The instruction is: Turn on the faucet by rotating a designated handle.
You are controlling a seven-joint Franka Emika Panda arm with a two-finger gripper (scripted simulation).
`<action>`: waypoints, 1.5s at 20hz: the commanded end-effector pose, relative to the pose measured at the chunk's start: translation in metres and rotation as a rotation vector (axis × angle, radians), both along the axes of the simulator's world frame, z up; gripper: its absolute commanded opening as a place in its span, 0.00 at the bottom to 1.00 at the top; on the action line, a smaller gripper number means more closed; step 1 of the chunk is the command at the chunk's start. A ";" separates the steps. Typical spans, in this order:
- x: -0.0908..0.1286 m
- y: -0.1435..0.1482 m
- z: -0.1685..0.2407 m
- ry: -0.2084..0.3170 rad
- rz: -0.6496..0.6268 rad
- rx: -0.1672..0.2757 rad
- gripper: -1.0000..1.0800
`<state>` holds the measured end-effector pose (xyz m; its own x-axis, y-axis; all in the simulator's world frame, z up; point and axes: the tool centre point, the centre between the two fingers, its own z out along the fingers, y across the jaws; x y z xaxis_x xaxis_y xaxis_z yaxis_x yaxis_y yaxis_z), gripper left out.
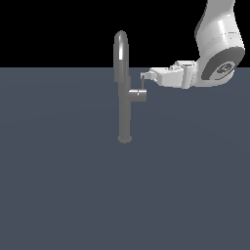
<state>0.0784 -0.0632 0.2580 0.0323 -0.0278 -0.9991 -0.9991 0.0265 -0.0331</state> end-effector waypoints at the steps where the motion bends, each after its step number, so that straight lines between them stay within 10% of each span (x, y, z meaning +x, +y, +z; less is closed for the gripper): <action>1: 0.001 0.000 -0.006 0.016 -0.019 0.018 0.00; 30: -0.046 0.003 0.000 0.025 -0.030 0.028 0.00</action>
